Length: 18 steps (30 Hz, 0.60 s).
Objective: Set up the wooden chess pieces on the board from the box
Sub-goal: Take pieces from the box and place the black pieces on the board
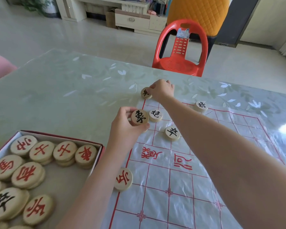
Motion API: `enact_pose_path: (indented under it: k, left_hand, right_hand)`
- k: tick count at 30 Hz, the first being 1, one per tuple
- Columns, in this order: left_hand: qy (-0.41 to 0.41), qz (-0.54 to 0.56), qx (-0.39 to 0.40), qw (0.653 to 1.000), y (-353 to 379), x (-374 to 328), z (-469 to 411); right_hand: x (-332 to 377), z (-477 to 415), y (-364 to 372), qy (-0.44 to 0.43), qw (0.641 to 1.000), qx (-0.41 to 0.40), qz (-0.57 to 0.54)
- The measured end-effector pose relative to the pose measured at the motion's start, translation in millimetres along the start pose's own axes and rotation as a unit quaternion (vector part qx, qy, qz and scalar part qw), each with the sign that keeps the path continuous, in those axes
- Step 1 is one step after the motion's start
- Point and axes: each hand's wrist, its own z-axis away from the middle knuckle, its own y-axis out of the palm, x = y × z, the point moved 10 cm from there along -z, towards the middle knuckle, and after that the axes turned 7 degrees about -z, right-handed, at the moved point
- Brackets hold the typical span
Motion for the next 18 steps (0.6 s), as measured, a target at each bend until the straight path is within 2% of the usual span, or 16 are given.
enact_pose_path:
  k: [7, 9, 11, 15, 18]
  left_hand:
    - [0.012, -0.025, -0.003, 1.0, -2, -1, 1]
    - [0.026, -0.036, 0.003, 0.999, 0, -7, 2]
    - [0.044, -0.047, 0.008, 0.998, 4, -13, 1]
    - [0.053, -0.036, 0.008, 0.998, 18, -23, 0]
    - [0.052, -0.021, 0.018, 0.998, 44, -31, 2]
  right_hand:
    - [2, 6, 6, -0.046, 0.997, -0.049, 0.027]
    - [6, 14, -3, -0.066, 0.995, -0.077, 0.004]
    - [6, 25, -17, -0.062, 0.992, -0.089, -0.064]
    - [0, 77, -35, -0.043, 0.964, 0.03, -0.26]
    - [-17, 127, -47, -0.049, 0.968, 0.09, -0.227]
